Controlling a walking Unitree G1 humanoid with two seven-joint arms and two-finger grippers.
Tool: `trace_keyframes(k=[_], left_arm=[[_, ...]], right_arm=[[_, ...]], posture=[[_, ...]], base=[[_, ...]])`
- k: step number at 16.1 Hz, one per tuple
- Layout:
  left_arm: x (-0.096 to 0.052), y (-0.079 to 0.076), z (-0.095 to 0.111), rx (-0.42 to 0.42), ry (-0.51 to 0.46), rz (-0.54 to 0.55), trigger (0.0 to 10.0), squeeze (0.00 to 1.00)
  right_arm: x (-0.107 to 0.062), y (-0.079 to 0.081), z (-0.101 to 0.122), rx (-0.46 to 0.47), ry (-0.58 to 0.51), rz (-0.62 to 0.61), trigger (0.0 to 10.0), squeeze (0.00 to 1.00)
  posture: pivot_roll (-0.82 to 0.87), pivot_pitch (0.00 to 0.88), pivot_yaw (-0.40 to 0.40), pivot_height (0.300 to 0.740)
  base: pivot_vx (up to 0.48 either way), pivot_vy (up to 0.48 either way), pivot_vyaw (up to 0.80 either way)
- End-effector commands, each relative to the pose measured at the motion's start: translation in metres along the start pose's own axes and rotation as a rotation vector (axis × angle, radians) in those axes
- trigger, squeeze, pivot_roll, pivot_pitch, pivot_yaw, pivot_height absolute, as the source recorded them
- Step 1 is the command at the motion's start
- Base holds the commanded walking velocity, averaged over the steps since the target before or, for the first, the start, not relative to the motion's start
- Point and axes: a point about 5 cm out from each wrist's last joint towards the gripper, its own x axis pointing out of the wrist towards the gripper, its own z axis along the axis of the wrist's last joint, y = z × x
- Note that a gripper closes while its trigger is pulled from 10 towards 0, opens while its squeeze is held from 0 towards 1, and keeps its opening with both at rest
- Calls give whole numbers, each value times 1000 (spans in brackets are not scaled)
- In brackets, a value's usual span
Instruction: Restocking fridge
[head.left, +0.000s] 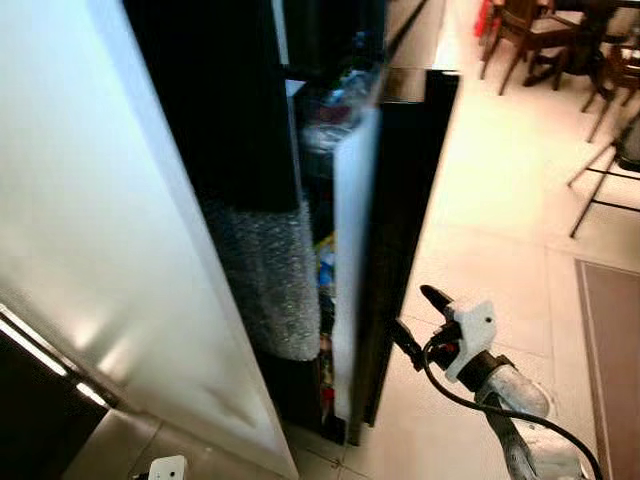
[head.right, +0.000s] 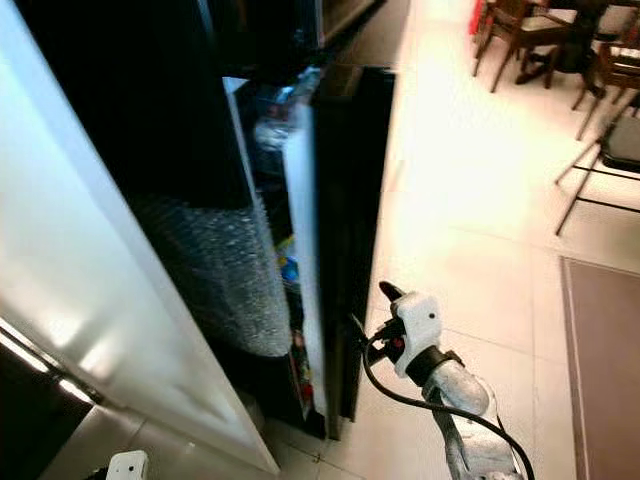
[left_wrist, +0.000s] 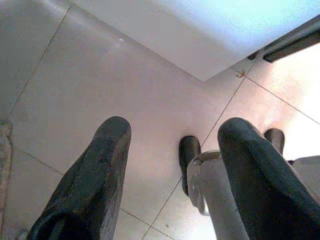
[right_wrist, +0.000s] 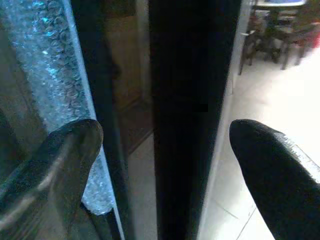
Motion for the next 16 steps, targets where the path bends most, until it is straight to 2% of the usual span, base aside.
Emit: trace_keyframes(k=[1, 6, 8, 10, 11, 13, 14, 15, 16], left_arm=[[-1, 3, -4, 4, 18, 8, 10000, 0], [-1, 3, -5, 6, 21, 4, 10000, 0], [-1, 2, -5, 6, 21, 1, 10000, 0], [-1, 2, -5, 4, 20, 1, 10000, 0], [-1, 2, -5, 8, 20, 4, 10000, 0], [-1, 1, -5, 9, 24, 4, 10000, 0], [-1, 1, -5, 2, 23, 2, 10000, 0], [-1, 1, -5, 8, 27, 1, 10000, 0], [-1, 1, -5, 10, 27, 1, 10000, 0]], right_arm=[[-3, -3, -3, 17, 18, -12, 10000, 0], [-22, -30, -7, 79, 31, -178, 10000, 0], [-41, -57, -21, 135, 50, -389, 10000, 0], [-72, -83, -49, 280, 105, -672, 10000, 0], [-87, -87, -65, 349, 151, -765, 10000, 0], [-122, -79, -107, 456, 343, -900, 10000, 0], [-139, -64, -130, 506, 478, -927, 10000, 0], [-153, -33, -157, 498, 682, -862, 10000, 0], [-155, -27, -161, 493, 716, -843, 10000, 0]], posture=[[-114, 0, 54, 740], [-125, 0, 56, 740], [-122, 0, 54, 740], [-121, 0, 54, 740], [-121, 0, 54, 740], [-121, 0, 54, 740], [-119, 0, 57, 740], [-124, 0, 61, 740], [-124, 0, 61, 740]], base=[[0, 0, 0], [0, 0, 0], [0, 0, 0], [0, 0, 0], [0, 0, 0], [0, 0, 0], [0, 0, 0], [0, 0, 0], [0, 0, 0]])
